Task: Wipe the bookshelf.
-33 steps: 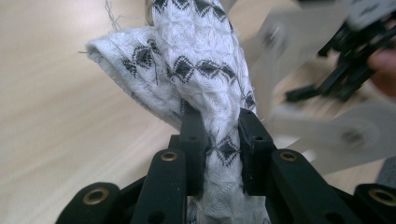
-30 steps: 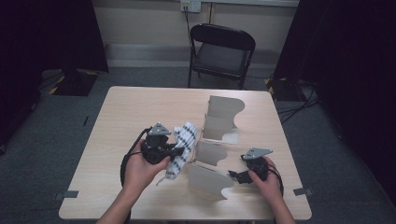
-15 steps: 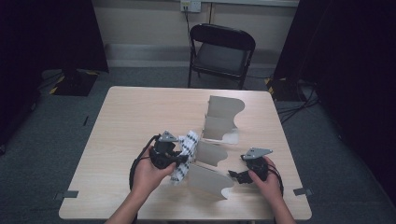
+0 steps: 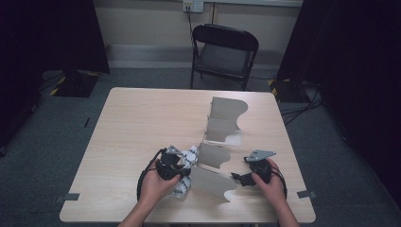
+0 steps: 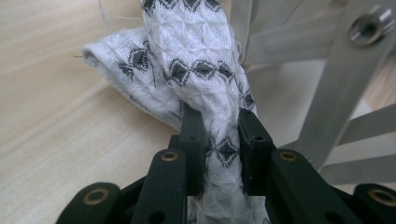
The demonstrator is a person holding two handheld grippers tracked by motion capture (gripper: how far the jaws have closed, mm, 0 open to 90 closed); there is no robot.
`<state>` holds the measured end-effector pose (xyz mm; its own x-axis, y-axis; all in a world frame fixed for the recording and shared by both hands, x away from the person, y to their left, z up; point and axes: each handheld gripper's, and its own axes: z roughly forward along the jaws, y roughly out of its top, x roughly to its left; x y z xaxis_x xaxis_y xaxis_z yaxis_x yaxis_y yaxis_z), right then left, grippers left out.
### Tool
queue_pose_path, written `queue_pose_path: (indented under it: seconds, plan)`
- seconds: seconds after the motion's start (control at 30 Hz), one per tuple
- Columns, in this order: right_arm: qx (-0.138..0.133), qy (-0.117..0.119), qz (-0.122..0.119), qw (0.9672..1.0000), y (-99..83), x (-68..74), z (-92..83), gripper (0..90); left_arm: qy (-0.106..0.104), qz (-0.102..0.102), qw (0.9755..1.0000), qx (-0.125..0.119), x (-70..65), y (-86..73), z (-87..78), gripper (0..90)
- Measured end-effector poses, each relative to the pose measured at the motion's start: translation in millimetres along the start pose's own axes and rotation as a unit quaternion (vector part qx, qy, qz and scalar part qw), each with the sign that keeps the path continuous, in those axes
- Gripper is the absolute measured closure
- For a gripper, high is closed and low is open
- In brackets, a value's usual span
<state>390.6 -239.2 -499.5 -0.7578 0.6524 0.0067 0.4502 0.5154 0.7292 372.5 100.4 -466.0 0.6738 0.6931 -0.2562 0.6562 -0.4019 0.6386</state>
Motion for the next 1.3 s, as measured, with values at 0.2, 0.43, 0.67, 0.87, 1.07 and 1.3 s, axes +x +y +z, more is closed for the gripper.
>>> queue_pose_path:
  seconds: [0.2, 0.43, 0.67, 0.87, 1.07, 1.3]
  plan:
    - [0.0, 0.0, 0.0, 1.0, 0.0, 0.0, 0.0, 12.0, -0.002, -0.008, 1.0, 0.001, 0.8, -9.2, 6.3, 74.9]
    - [0.0, 0.0, 0.0, 1.0, 0.0, 0.1, 0.0, 12.0, 0.008, -0.014, 0.9998, -0.007, 4.7, 1.3, -11.9, 74.8]
    - [0.0, 0.0, 0.0, 1.0, 0.1, 0.0, 0.1, 12.0, 0.027, 0.009, 0.9982, -0.053, -0.5, 39.2, -49.9, 74.8]
    - [0.0, 0.0, 0.0, 1.0, 0.1, 0.0, 0.2, 12.0, 0.027, 0.04, 0.9957, -0.08, -16.2, 71.3, -63.0, 74.8]
    - [-0.001, 0.0, -0.001, 1.0, 0.0, -0.1, 0.2, 12.0, 0.028, 0.048, 0.996, -0.07, -18.9, 69.3, -52.0, 74.8]
    - [0.0, 0.0, 0.0, 1.0, 0.1, -0.1, 0.2, 12.0, 0.025, 0.037, 0.9976, -0.053, -11.9, 58.9, -38.6, 74.7]
